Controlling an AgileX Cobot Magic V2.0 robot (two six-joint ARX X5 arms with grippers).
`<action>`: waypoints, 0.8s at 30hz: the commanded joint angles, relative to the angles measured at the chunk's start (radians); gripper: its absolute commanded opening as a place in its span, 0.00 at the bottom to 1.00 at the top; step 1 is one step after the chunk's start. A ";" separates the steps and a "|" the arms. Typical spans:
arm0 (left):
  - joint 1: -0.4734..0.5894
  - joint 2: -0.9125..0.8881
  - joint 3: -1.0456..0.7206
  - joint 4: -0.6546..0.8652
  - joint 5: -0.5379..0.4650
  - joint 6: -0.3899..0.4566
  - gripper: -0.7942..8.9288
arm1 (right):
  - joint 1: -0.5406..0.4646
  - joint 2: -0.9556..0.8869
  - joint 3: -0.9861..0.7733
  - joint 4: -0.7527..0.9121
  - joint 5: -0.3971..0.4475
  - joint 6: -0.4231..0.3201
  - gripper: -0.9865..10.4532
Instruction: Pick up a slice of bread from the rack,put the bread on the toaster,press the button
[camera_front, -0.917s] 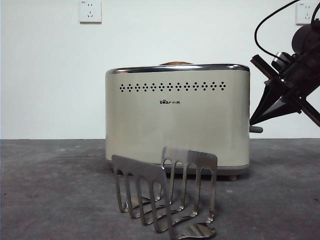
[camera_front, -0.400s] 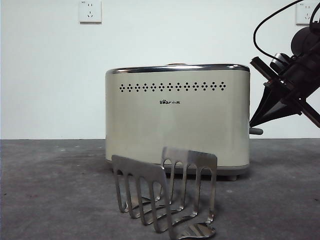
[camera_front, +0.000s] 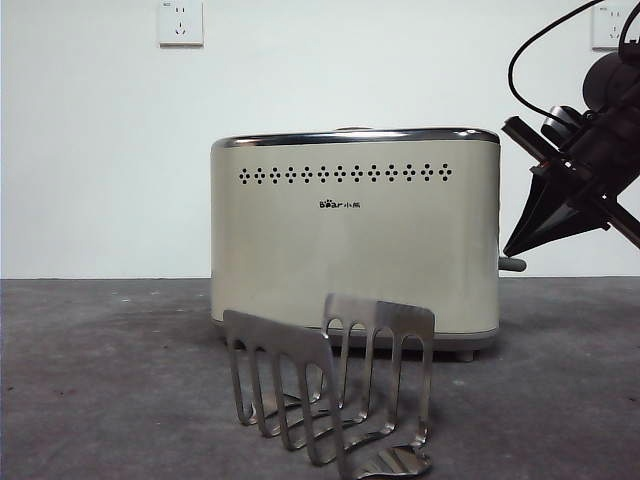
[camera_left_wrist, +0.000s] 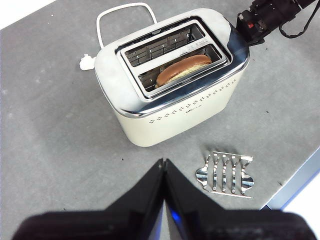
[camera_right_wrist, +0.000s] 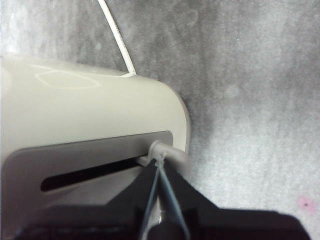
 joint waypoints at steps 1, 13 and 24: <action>0.003 -0.003 -0.008 0.006 0.001 -0.010 0.07 | 0.002 0.060 -0.043 -0.048 0.079 -0.018 0.08; 0.003 -0.003 -0.008 0.006 0.013 -0.010 0.07 | 0.002 0.100 -0.050 -0.061 0.074 -0.023 0.08; 0.003 -0.003 -0.008 0.006 0.013 -0.009 0.07 | 0.003 0.100 -0.049 -0.075 0.111 -0.022 0.08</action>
